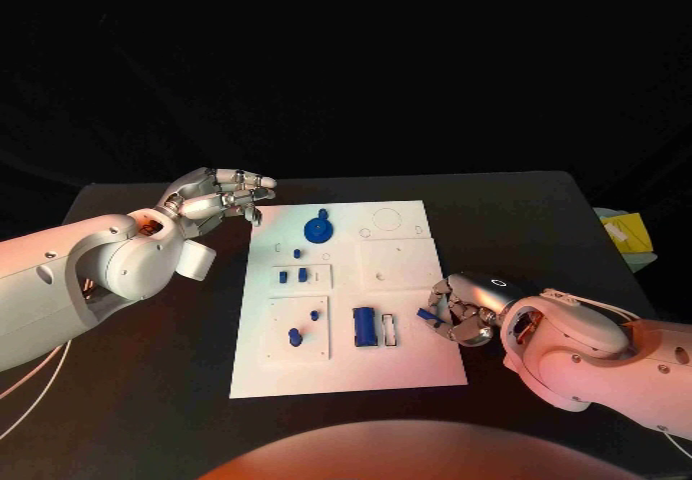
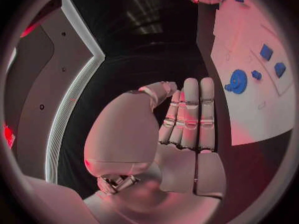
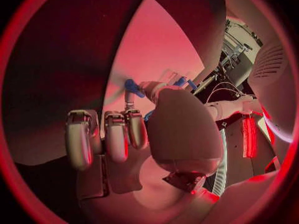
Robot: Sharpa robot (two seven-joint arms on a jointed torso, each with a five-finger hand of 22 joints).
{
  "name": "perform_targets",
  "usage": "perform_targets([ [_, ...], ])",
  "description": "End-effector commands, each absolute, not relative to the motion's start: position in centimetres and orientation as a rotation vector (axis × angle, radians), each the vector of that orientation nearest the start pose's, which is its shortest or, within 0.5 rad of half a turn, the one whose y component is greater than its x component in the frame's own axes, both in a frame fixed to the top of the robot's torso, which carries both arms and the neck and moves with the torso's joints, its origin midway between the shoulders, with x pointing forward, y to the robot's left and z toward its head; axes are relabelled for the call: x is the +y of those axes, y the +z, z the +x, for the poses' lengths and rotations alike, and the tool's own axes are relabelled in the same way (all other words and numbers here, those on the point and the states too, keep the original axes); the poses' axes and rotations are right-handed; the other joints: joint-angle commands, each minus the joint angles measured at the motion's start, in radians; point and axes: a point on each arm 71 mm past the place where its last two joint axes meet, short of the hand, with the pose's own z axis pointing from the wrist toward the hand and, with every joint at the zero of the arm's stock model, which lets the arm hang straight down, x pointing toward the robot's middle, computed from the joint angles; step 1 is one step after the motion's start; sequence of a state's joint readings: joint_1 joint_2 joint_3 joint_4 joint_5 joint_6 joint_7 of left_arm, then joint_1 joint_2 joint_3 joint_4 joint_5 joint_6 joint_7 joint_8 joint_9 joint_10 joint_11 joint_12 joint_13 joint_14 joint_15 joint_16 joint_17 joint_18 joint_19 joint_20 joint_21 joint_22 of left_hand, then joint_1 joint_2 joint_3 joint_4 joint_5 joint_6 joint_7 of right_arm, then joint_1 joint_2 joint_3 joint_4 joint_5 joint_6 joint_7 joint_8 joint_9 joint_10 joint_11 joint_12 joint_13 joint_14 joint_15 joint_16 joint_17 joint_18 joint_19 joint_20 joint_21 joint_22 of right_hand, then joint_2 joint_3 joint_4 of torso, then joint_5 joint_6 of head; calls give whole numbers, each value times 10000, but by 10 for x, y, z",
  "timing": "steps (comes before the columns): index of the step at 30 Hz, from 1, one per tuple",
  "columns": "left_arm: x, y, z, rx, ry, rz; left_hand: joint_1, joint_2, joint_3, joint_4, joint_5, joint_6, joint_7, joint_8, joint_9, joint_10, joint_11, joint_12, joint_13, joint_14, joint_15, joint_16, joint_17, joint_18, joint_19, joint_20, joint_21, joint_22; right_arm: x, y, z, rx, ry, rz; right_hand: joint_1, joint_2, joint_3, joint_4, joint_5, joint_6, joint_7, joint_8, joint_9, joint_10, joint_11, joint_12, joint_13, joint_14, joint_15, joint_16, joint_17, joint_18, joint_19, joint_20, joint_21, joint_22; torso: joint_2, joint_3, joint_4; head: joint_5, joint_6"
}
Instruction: Assemble the parts on the task board
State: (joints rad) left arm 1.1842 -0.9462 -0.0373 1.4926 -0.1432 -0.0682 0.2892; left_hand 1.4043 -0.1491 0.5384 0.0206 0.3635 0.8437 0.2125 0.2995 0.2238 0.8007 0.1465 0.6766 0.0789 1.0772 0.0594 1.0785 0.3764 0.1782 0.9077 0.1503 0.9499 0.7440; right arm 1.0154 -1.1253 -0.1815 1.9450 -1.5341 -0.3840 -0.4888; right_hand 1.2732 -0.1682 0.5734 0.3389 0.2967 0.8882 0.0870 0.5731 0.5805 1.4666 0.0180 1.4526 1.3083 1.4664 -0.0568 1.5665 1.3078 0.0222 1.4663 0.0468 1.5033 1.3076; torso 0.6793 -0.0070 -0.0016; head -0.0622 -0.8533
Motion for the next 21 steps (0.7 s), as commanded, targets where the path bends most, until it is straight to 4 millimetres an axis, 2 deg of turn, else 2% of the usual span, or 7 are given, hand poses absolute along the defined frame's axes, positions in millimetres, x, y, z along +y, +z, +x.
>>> perform_targets([
  [1,253,-189,482,16365,-15641,-9959,-35,81,37,-21,27,100,0,-23,9,-62,-35,64,-9,-62,-14,-32,-8,70,-60,-6,38,10,-236,-276,338,20468,3955,539,-340,132,2653,-2826,-146,109,48,142,53,174,-50,40,1601,1044,44,43,2630,-82,810,66,32,2446,2,-1,-4,10,10],
  [3,253,-189,482,16367,-15638,-9962,-26,82,46,-34,29,100,-1,-26,10,-62,-37,66,-10,-62,-16,-32,-10,72,-62,-8,43,13,-235,-275,337,20442,4017,583,-591,146,2553,-2877,-368,102,29,155,98,186,-58,46,1606,1044,40,43,2630,-85,814,70,44,2450,5,0,-5,16,9],
  [8,253,-189,482,16366,-15624,-9969,-16,83,54,-46,31,101,-2,-28,12,-62,-38,67,-10,-63,-18,-32,-11,73,-64,-9,48,16,-231,-272,335,20330,4304,758,-1123,91,2073,-2793,-563,95,-56,204,199,216,-114,66,1624,1044,6,43,2630,-87,819,53,56,2453,2,0,-9,26,-1],
  [11,253,-189,482,16372,-15629,-9967,-7,83,62,-58,33,101,-2,-31,13,-62,-39,69,-11,-64,-21,-33,-13,74,-65,-11,53,20,-227,-268,333,20212,4559,900,-1343,95,1784,-2682,-928,127,-121,193,217,243,-166,97,1654,1044,-39,43,2630,-96,835,18,96,2464,2,-3,0,31,-3],
  [21,253,-189,482,16379,-15648,-9959,18,91,89,-92,38,105,-2,-37,16,-61,-40,73,-12,-66,-25,-35,-18,76,-69,-16,71,32,-207,-262,330,20085,5487,1416,-1445,61,1644,-2621,-971,190,-157,198,222,276,-195,138,1692,1044,-63,43,2630,-100,843,-4,115,2470,7,-1,0,59,-39],
])
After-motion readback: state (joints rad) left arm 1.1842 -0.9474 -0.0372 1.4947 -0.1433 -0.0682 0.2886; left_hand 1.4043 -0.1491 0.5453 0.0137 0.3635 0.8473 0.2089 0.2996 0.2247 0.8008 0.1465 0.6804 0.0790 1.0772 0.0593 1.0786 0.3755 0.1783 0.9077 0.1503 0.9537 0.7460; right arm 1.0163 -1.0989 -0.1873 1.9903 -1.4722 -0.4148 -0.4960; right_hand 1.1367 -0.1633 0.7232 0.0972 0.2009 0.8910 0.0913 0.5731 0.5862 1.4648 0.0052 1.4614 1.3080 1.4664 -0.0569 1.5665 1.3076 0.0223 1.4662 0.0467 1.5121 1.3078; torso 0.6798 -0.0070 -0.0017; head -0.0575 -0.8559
